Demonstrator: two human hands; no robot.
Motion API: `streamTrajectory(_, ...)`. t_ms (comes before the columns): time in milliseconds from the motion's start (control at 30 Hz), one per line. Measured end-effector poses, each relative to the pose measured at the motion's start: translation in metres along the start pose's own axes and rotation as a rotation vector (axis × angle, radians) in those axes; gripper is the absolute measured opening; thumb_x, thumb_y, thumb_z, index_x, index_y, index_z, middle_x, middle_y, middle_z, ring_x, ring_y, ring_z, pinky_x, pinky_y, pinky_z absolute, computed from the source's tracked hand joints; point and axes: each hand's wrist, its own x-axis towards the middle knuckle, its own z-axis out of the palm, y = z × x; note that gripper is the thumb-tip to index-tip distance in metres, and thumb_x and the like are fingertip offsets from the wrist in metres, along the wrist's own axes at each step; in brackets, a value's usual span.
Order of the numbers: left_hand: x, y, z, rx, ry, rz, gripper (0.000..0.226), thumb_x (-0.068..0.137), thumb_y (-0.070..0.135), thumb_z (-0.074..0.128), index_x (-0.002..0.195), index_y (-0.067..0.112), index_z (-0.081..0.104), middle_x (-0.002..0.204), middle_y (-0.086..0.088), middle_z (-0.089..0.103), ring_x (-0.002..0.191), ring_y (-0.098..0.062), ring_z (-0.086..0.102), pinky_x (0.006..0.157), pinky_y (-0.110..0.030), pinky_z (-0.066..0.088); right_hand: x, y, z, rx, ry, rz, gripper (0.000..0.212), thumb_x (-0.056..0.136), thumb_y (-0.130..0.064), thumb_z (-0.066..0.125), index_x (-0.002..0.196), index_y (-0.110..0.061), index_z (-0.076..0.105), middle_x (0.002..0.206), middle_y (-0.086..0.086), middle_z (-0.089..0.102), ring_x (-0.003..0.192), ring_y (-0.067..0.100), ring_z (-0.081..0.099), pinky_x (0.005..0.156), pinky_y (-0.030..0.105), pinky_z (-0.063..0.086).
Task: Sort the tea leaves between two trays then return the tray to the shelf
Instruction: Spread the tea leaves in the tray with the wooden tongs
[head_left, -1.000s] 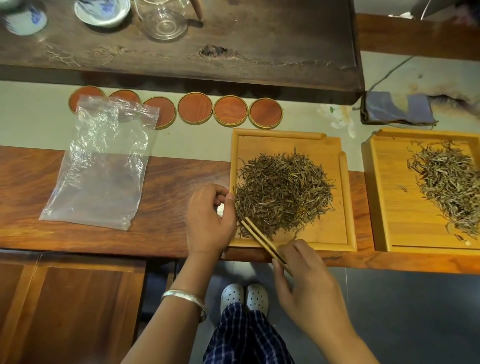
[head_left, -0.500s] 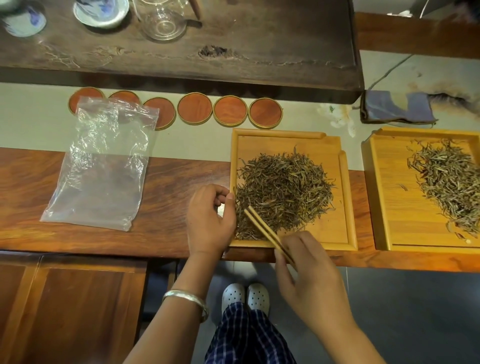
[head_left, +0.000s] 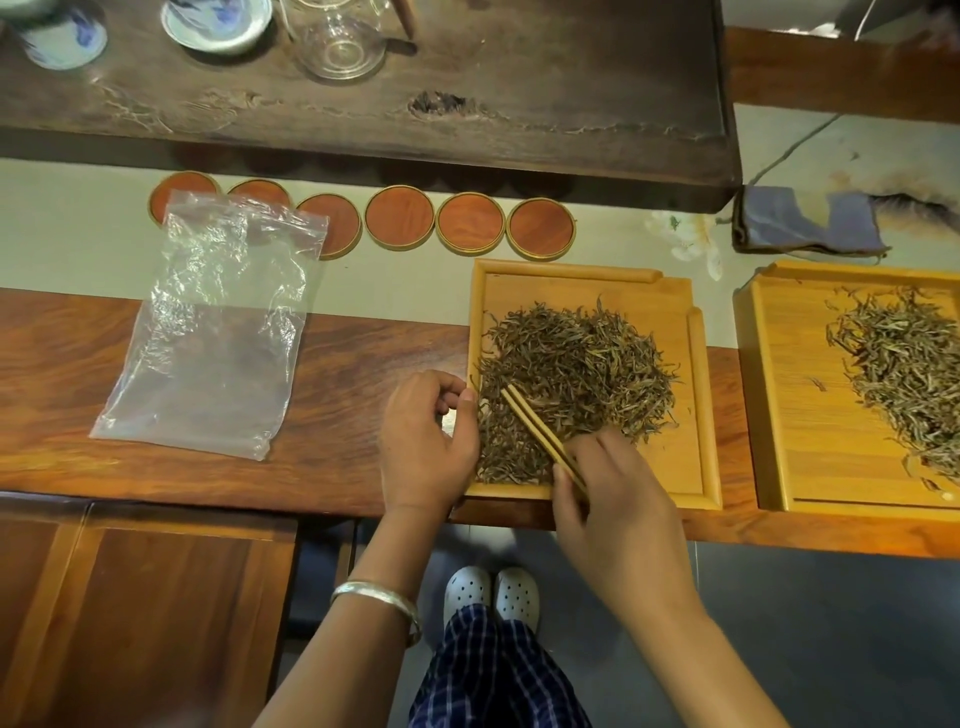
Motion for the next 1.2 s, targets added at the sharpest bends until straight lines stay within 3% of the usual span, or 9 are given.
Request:
streamTrajectory(300,0.0,0.0,0.0,0.019,-0.003,0.003,0.003,0.084,0.02,0.058,0.081,0.018,0.057,0.072,0.016,0.044,0.068,-0.003,0.041,0.067,-0.006,0.032,0.03,-0.004,0.008,0.0,-0.022,0.036,0.006,0.087,-0.009,0.059,0.093,-0.007,0.059,0.088,0.005,0.055,0.073,0.018,0.051,0.051,0.023,0.035)
streamTrajectory(500,0.001,0.001,0.0,0.026,-0.021,0.008,0.003,0.084,0.023,0.057,0.083,0.021,0.056,0.072,0.019,0.044,0.07,0.004,0.044,0.067,-0.006,0.032,0.037,-0.003,0.008,-0.002,0.005,0.034,0.007,0.086,-0.008,0.06,0.093,-0.006,0.059,0.088,0.006,0.054,0.073,0.021,0.052,0.052,0.025,0.035)
streamTrajectory(667,0.0,0.0,0.0,-0.009,-0.017,-0.016,0.017,0.085,0.024,0.056,0.101,0.018,0.061,0.077,0.011,0.054,0.074,0.001,0.049,0.073,-0.008,0.036,0.044,-0.004,0.007,0.012,0.021,0.035,0.008,0.087,-0.009,0.059,0.094,-0.005,0.059,0.088,0.006,0.054,0.074,0.02,0.051,0.054,0.024,0.033)
streamTrajectory(900,0.0,0.0,0.001,0.021,-0.015,-0.011,0.008,0.084,0.02,0.058,0.09,0.016,0.062,0.076,0.009,0.053,0.071,-0.004,0.045,0.069,-0.01,0.035,0.03,-0.017,0.01,0.016,0.026,-0.074,0.008,0.085,-0.007,0.059,0.092,-0.006,0.061,0.086,0.005,0.055,0.071,0.018,0.052,0.05,0.021,0.042)
streamTrajectory(1200,0.0,0.001,0.0,0.027,-0.012,-0.011,0.006,0.084,0.02,0.059,0.085,0.014,0.061,0.073,0.01,0.05,0.069,-0.005,0.044,0.067,-0.01,0.034,0.026,-0.006,0.005,-0.031,-0.003,-0.026,0.01,0.084,-0.009,0.061,0.093,-0.004,0.062,0.086,0.006,0.056,0.071,0.02,0.052,0.053,0.019,0.034)
